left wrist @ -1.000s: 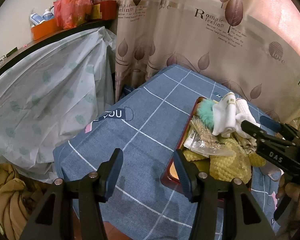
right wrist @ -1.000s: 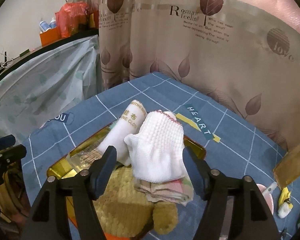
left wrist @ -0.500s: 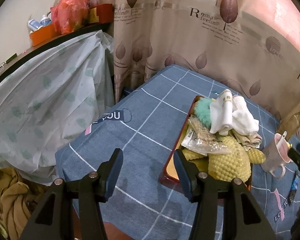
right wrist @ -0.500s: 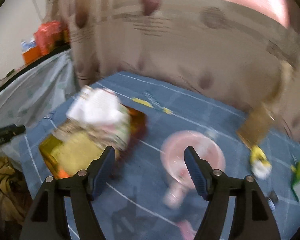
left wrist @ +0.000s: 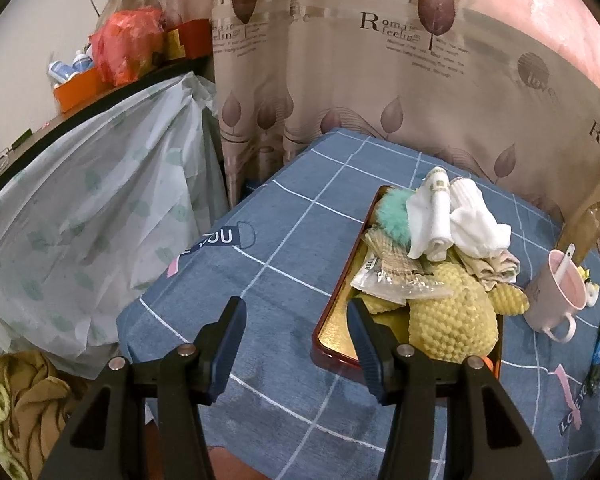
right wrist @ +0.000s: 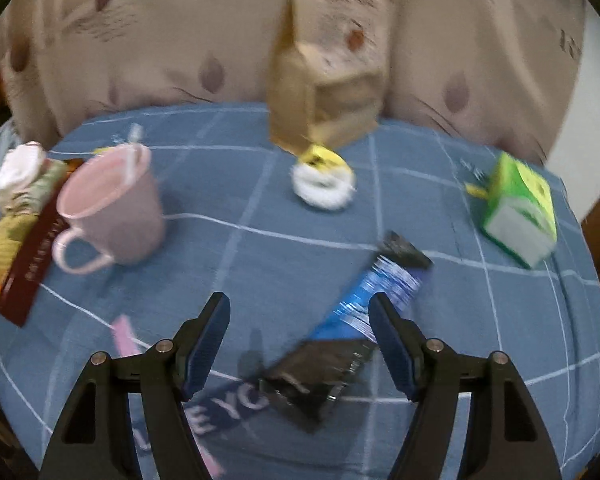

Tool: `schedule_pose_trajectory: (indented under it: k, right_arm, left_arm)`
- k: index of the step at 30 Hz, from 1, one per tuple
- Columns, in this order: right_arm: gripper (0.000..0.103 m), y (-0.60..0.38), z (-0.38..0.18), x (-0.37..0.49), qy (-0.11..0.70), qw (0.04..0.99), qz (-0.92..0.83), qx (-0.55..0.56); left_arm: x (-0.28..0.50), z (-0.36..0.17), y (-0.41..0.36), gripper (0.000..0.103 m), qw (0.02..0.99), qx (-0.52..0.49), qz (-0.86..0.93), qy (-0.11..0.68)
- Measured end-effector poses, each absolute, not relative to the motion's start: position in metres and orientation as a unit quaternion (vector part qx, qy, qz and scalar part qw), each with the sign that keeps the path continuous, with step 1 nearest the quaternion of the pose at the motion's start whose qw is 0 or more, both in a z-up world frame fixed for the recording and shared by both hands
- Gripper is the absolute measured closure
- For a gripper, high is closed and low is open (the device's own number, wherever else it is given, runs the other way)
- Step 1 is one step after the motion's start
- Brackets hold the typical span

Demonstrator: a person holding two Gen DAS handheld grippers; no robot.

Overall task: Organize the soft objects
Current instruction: 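Move the right gripper to the blue-black protein packet and grasp it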

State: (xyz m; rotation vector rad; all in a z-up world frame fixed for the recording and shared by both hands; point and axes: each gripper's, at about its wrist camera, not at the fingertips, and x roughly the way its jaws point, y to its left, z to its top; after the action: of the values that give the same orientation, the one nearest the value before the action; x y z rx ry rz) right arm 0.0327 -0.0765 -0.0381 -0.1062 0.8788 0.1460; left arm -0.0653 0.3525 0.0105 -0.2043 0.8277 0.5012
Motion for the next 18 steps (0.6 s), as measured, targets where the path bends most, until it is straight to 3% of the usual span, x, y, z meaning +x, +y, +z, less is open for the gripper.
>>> schedule_pose_trajectory:
  k: [9, 18]
  right_arm:
    - [0.034, -0.103, -0.066, 0.042, 0.458, 0.887, 0.044, -0.03]
    - [0.027, -0.102, -0.081, 0.051, 0.457, 0.888, 0.02, -0.055]
  left_arm:
    - [-0.06, 0.009, 0.341, 0.049, 0.88, -0.086, 0.227, 0.408]
    - [-0.051, 0.012, 0.315, 0.049, 0.883, -0.064, 0.206, 0.416]
